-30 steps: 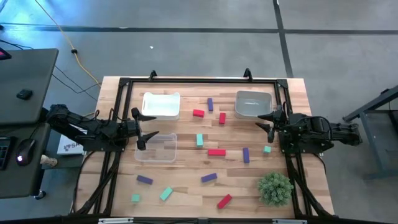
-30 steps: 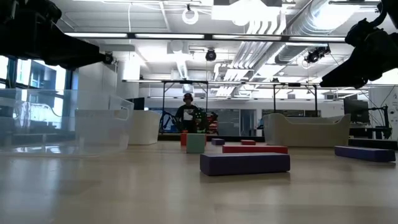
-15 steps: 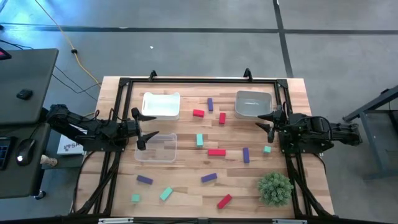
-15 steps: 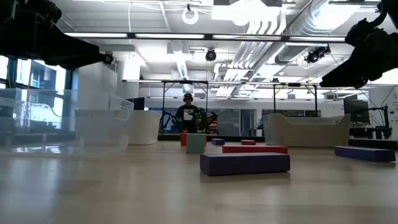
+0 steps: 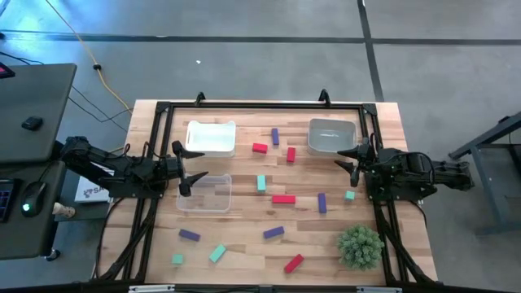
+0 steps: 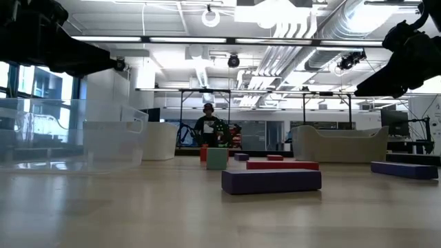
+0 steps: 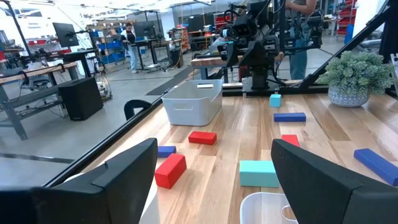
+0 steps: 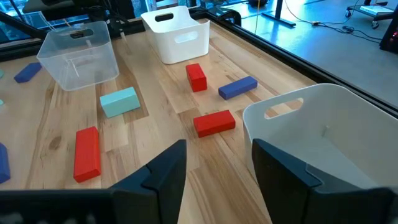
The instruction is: Sort & place blocks by color
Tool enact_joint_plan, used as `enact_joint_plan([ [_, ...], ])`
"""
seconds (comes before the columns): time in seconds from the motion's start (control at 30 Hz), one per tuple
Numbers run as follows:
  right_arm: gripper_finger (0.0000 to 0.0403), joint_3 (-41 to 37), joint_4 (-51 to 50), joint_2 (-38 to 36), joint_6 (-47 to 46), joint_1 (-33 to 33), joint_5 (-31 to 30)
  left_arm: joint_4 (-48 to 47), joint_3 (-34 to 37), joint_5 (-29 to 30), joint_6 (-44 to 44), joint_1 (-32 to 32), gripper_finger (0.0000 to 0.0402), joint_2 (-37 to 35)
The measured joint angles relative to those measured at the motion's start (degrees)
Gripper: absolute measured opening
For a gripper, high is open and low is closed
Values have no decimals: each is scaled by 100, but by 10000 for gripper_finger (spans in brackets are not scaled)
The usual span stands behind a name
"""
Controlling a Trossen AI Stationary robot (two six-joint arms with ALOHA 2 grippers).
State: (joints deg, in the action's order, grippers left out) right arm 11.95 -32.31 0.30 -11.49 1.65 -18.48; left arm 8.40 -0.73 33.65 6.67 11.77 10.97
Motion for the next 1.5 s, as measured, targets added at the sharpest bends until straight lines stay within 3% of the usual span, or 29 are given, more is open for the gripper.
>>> enact_joint_plan([
  [1.5,174,1,-3,1,-27,-2,-199,1,2,0,-49,0,305,0],
])
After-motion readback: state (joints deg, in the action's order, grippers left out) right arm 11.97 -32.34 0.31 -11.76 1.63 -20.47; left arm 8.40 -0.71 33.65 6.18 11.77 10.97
